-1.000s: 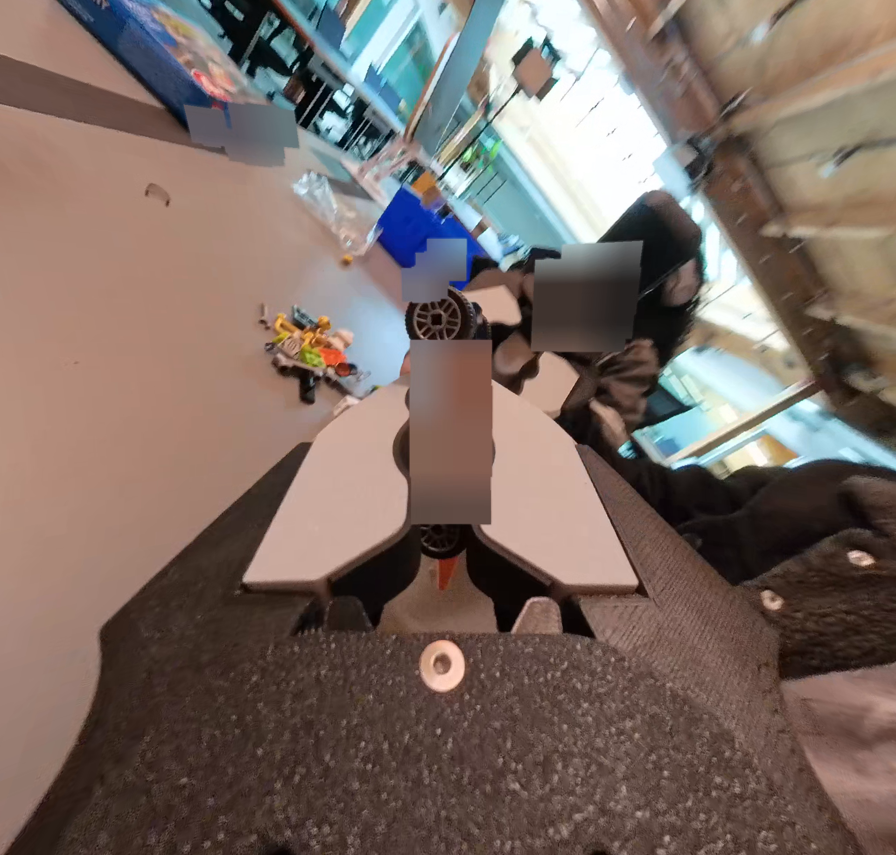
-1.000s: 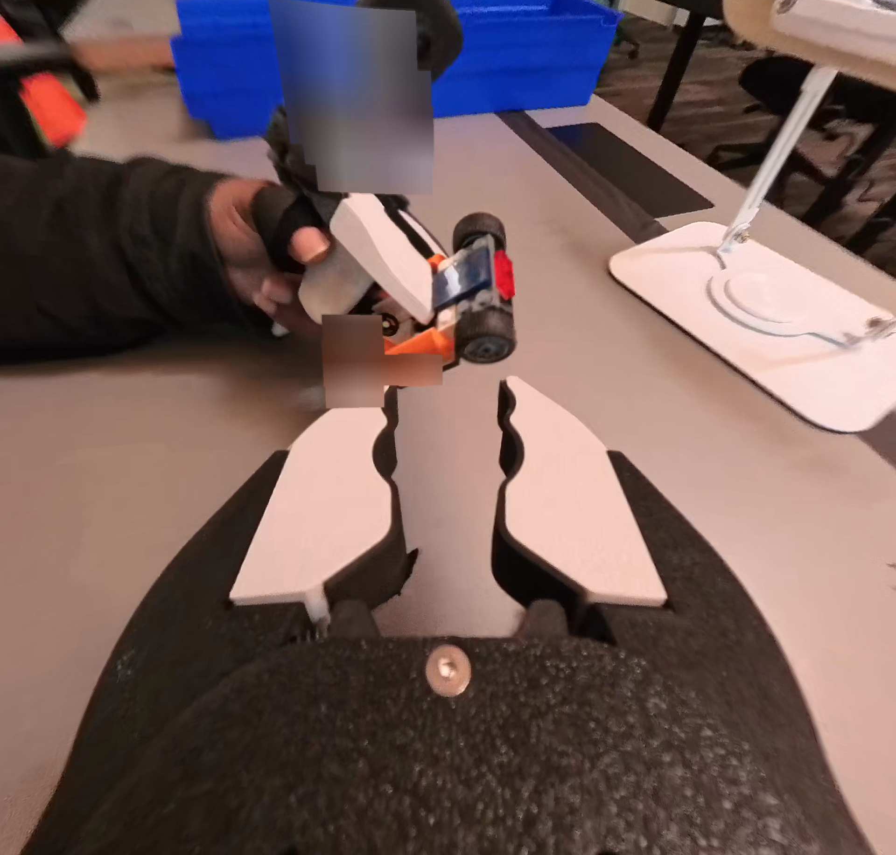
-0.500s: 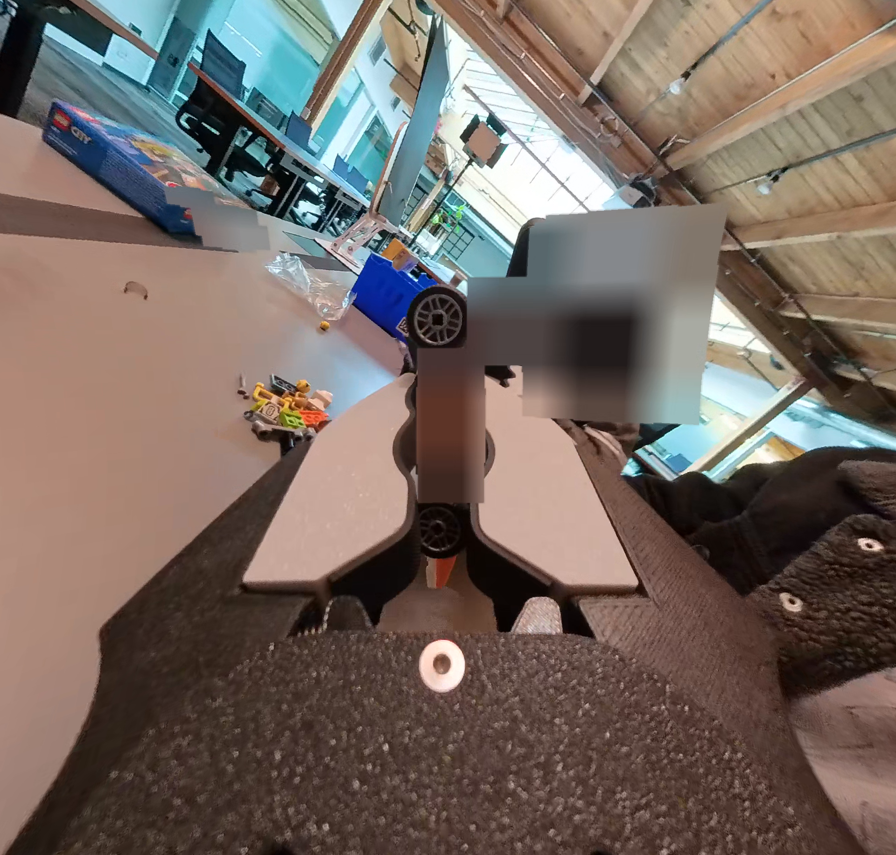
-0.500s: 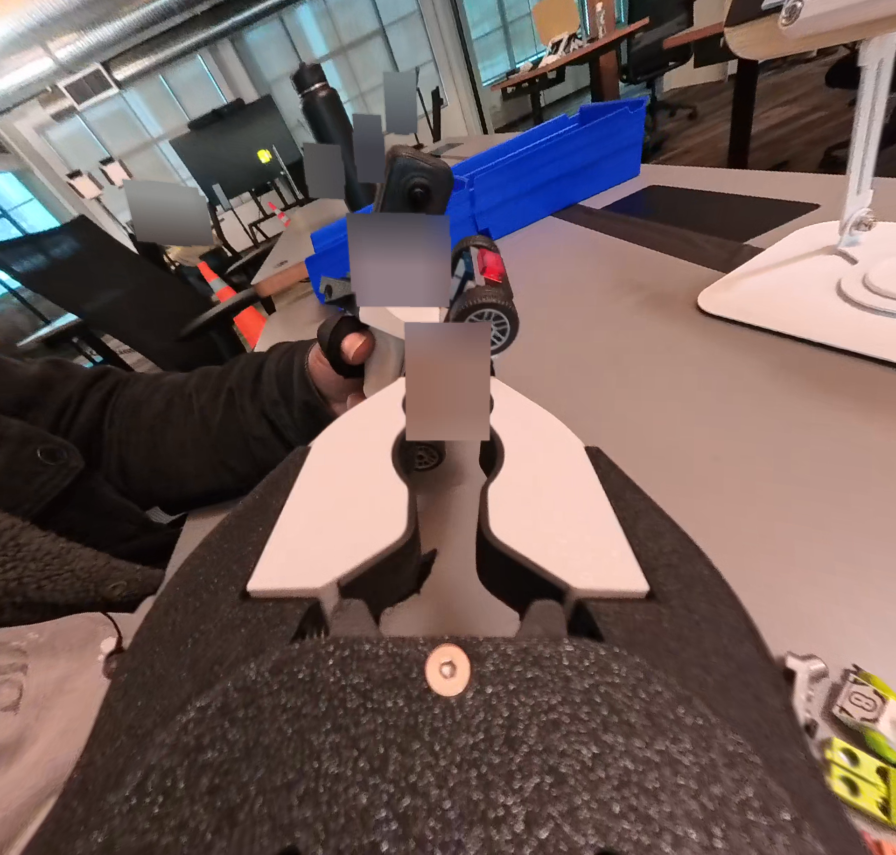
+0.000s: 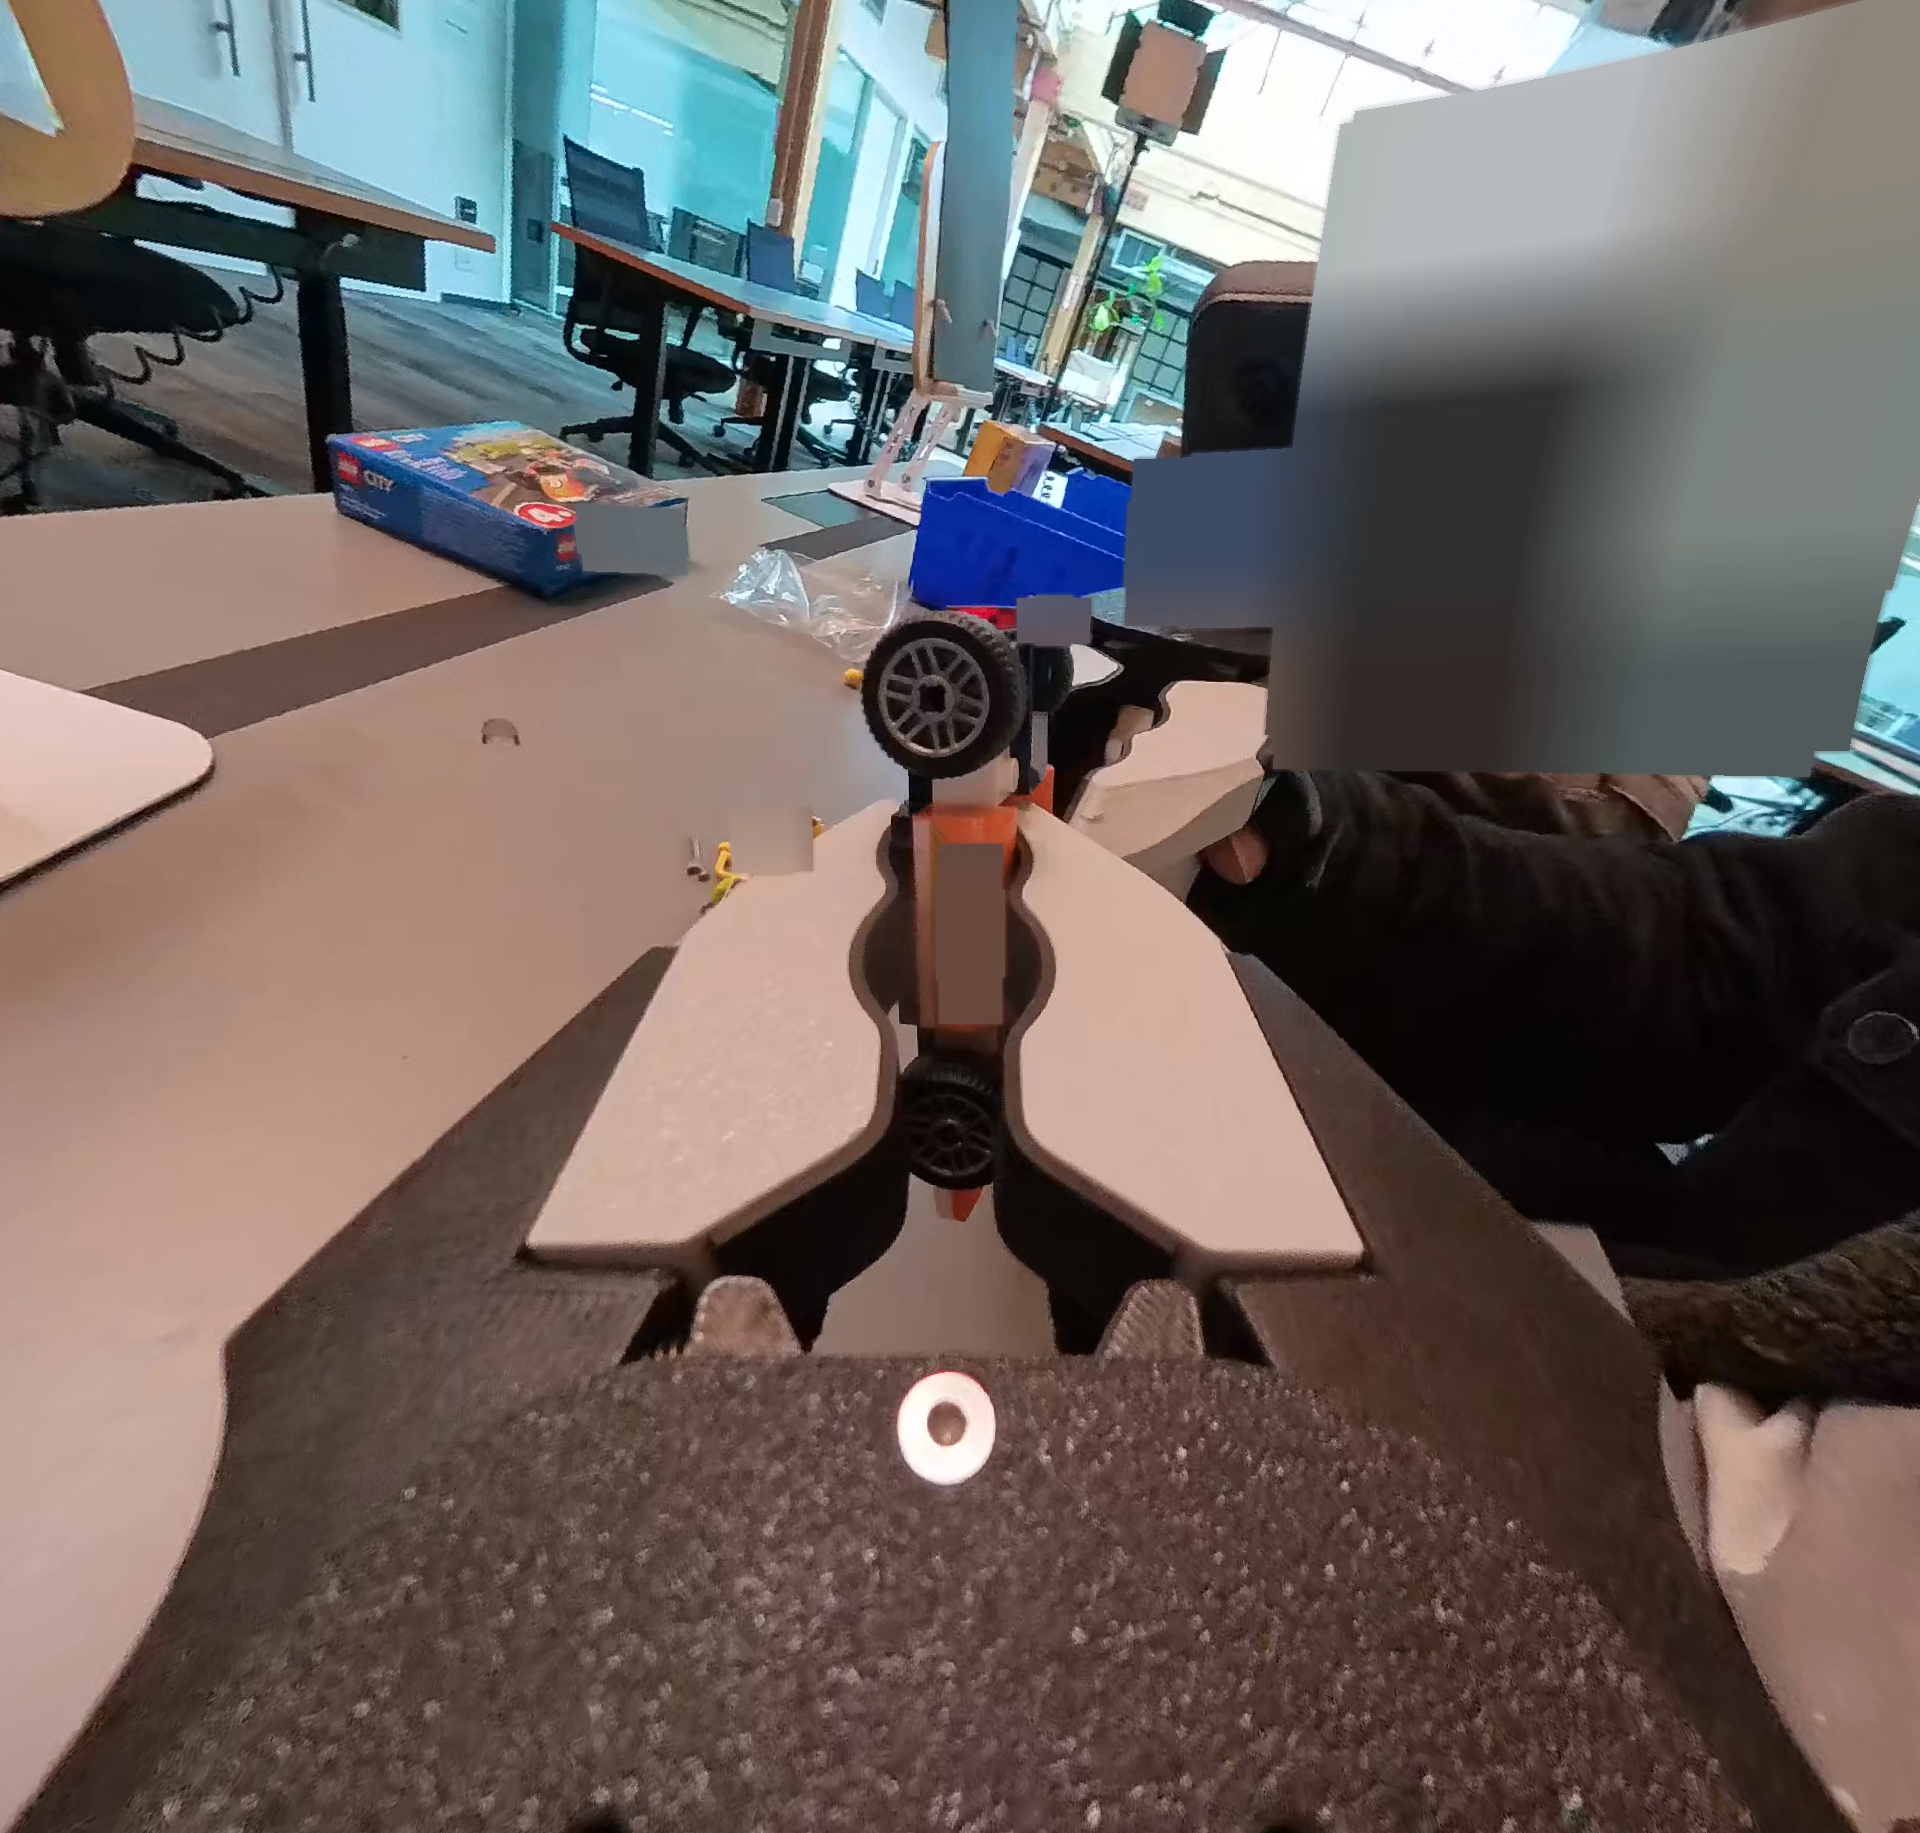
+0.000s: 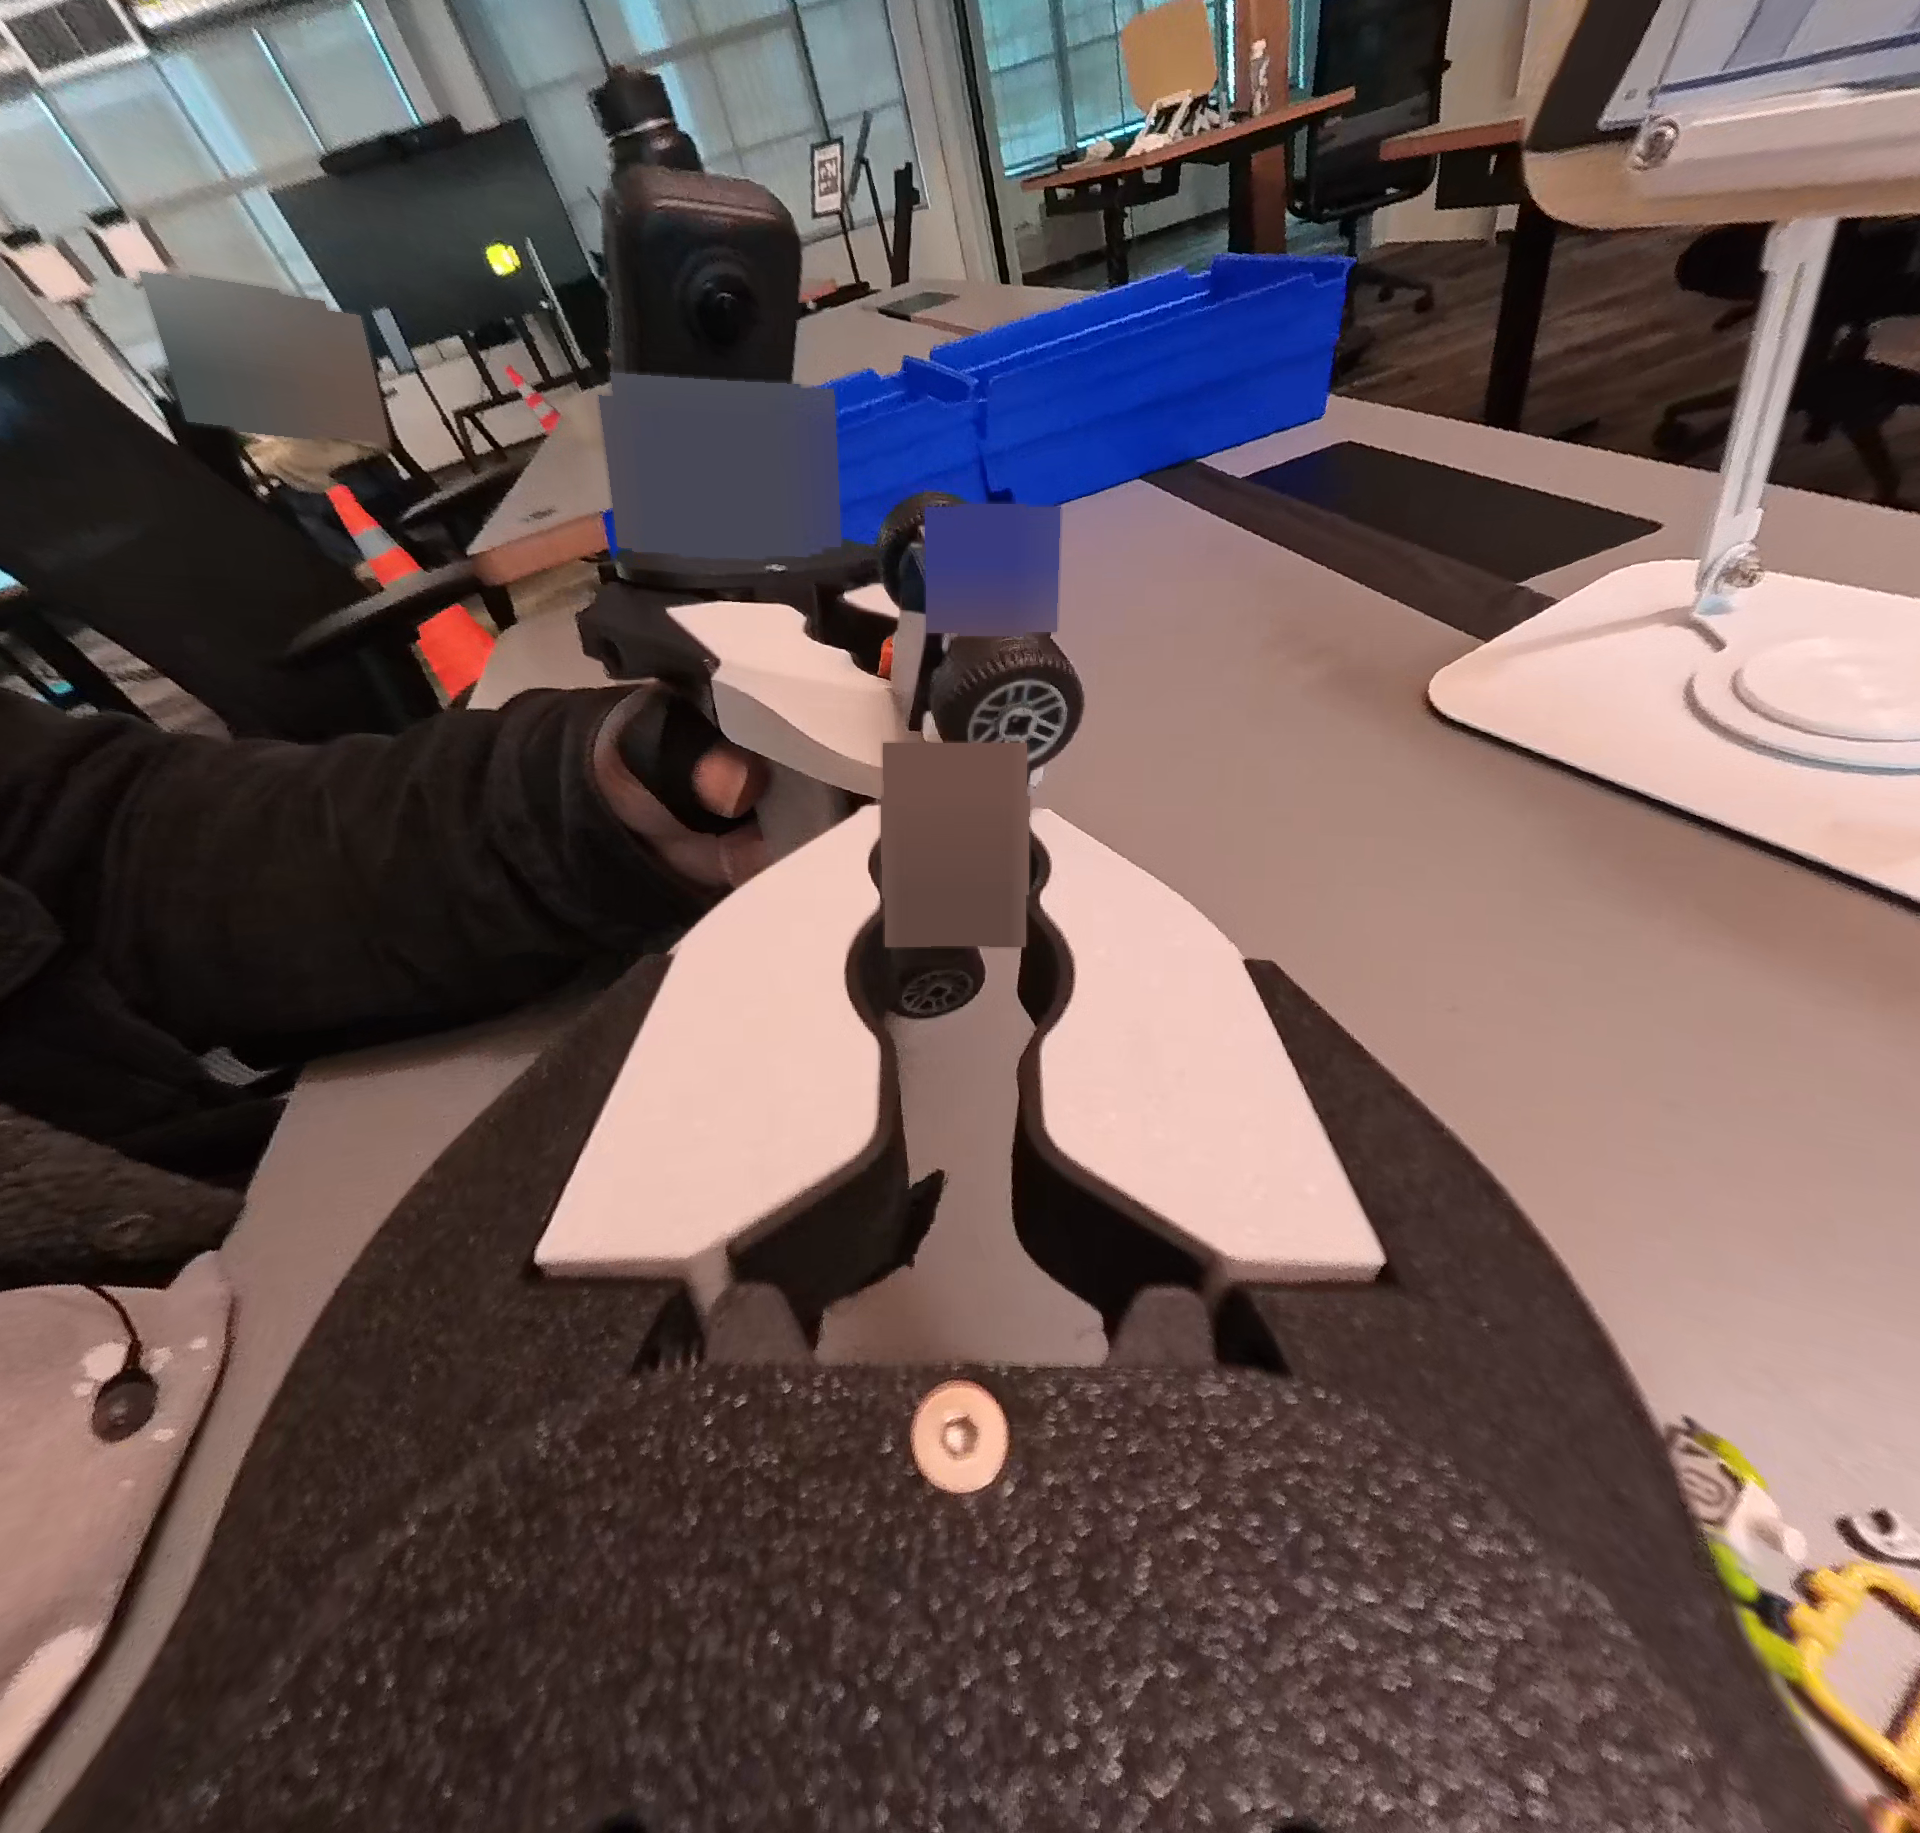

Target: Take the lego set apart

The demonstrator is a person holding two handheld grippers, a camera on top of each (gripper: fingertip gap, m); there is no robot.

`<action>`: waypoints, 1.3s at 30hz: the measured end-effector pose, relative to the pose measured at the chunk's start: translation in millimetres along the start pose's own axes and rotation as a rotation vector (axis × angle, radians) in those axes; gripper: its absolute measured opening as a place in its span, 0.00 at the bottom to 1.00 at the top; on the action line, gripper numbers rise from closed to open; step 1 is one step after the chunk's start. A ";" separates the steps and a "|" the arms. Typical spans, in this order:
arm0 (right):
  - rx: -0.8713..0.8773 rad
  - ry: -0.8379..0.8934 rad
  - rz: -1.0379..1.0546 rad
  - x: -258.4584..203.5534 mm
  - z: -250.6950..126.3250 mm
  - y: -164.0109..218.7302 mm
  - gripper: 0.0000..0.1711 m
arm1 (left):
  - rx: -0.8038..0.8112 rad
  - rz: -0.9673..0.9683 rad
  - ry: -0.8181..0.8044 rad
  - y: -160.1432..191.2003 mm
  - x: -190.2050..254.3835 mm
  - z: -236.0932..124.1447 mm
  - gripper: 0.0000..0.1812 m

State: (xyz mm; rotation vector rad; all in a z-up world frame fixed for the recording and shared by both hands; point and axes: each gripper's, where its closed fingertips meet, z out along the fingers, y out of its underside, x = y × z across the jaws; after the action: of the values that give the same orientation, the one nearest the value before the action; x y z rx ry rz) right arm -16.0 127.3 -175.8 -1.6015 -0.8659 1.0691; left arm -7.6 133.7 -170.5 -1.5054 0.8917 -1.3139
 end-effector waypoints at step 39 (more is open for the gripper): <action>-0.730 0.228 -0.220 74.3 -61.0 112.0 0.04 | -0.189 -0.279 -0.151 51.4 -38.7 6.1 0.08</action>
State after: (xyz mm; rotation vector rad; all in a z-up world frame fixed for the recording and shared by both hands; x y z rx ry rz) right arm 71.6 145.0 -293.3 -2.1022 -1.3272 0.4057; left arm -5.8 154.6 -231.6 -1.9046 0.7441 -1.3186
